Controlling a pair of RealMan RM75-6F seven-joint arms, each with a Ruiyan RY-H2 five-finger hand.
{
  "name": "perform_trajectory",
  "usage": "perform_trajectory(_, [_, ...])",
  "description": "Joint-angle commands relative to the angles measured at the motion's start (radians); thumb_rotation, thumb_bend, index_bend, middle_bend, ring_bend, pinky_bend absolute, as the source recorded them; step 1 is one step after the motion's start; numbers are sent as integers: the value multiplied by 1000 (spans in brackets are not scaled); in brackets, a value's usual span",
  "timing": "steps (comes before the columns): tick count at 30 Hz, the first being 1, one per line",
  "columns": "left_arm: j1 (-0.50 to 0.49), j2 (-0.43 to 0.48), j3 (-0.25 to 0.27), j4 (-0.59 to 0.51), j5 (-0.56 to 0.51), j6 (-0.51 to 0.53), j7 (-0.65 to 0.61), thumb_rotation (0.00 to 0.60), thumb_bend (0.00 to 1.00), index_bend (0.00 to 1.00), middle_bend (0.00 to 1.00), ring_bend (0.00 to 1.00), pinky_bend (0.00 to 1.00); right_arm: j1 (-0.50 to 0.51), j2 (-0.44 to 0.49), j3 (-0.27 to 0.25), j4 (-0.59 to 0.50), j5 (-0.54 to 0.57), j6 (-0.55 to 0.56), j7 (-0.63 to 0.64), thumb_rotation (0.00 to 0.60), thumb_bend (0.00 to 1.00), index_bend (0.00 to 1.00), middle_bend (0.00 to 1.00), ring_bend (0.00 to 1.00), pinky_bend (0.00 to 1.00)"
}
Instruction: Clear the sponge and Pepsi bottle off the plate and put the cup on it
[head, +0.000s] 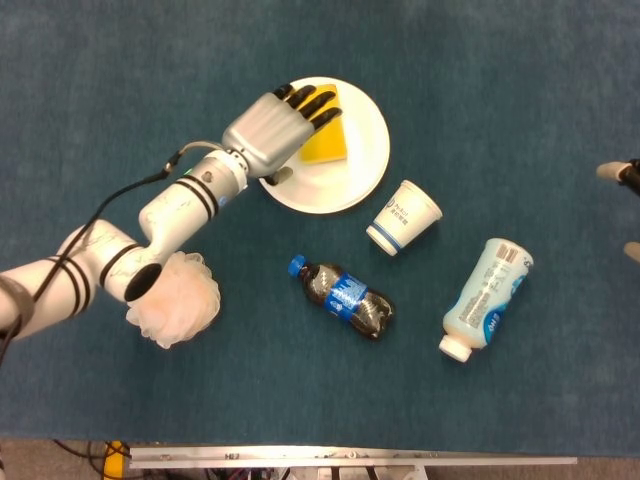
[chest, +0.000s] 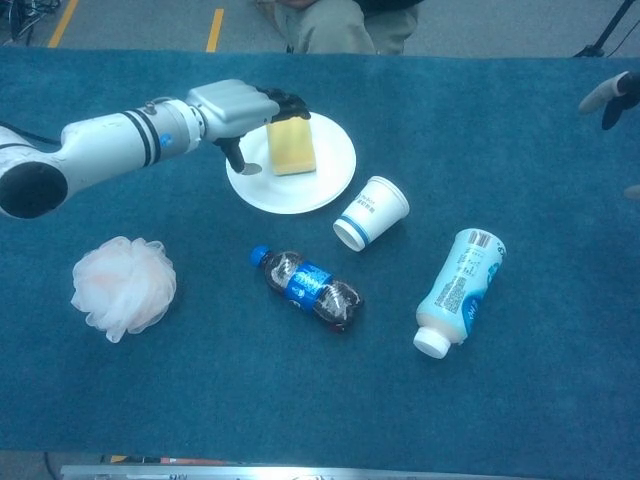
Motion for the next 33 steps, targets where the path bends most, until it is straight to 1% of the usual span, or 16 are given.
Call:
perform_trajectory(1, [-22, -22, 3, 37, 24, -16, -25, 600, 296, 0, 0, 0, 125, 0, -1, 0, 2, 4, -4, 0, 600, 0, 281, 412, 312, 477])
perform_trajectory(10, [-62, -75, 24, 132, 61, -57, -50, 600, 297, 0, 0, 0, 125, -1, -3, 3, 6, 16, -13, 7, 600, 0, 281, 411, 312, 477])
perform_trajectory(24, [-92, -111, 35, 184, 55, -92, -34, 600, 297, 1, 0, 0, 125, -5, -5, 6, 18, 25, -16, 20, 600, 0, 281, 412, 313, 477])
perform_trajectory(26, [-92, -113, 38, 187, 52, -95, -29, 600, 296, 17, 0, 0, 125, -5, -5, 5, 20, 24, -16, 23, 600, 0, 281, 412, 312, 476])
perform_trajectory(30, [-90, -116, 39, 195, 46, -93, -25, 600, 296, 94, 0, 0, 125, -5, -4, 6, 22, 23, -16, 28, 600, 0, 281, 412, 312, 477])
perform_trajectory(33, [-88, -117, 38, 199, 41, -90, -21, 600, 296, 130, 0, 3, 125, -5, -3, 6, 21, 21, -17, 29, 600, 0, 281, 412, 312, 477])
